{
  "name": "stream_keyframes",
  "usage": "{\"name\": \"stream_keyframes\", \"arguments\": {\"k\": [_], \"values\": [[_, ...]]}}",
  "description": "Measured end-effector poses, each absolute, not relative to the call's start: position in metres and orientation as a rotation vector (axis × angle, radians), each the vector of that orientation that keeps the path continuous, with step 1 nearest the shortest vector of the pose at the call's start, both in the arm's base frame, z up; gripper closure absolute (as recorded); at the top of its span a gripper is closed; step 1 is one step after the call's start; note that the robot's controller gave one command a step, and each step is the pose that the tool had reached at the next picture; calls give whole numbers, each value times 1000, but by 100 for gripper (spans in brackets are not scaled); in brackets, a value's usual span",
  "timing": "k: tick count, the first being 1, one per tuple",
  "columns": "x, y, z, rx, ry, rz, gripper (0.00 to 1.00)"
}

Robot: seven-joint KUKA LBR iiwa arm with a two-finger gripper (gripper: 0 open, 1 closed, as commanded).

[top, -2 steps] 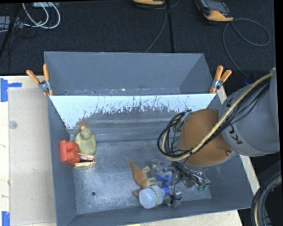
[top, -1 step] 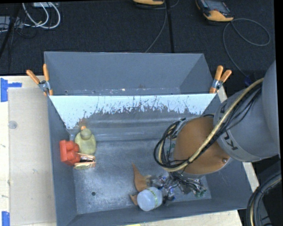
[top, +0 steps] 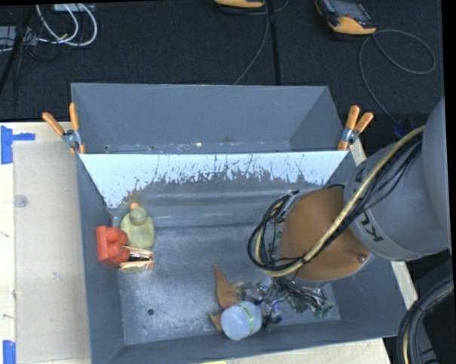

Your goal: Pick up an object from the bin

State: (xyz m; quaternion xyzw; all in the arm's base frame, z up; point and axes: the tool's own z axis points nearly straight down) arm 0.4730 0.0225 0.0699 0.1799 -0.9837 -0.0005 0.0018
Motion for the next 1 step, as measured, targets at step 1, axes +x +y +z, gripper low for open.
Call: {"name": "stream_keyframes", "arguments": {"k": [1], "values": [[490, 23, 141, 669, -3065, -3, 100]]}}
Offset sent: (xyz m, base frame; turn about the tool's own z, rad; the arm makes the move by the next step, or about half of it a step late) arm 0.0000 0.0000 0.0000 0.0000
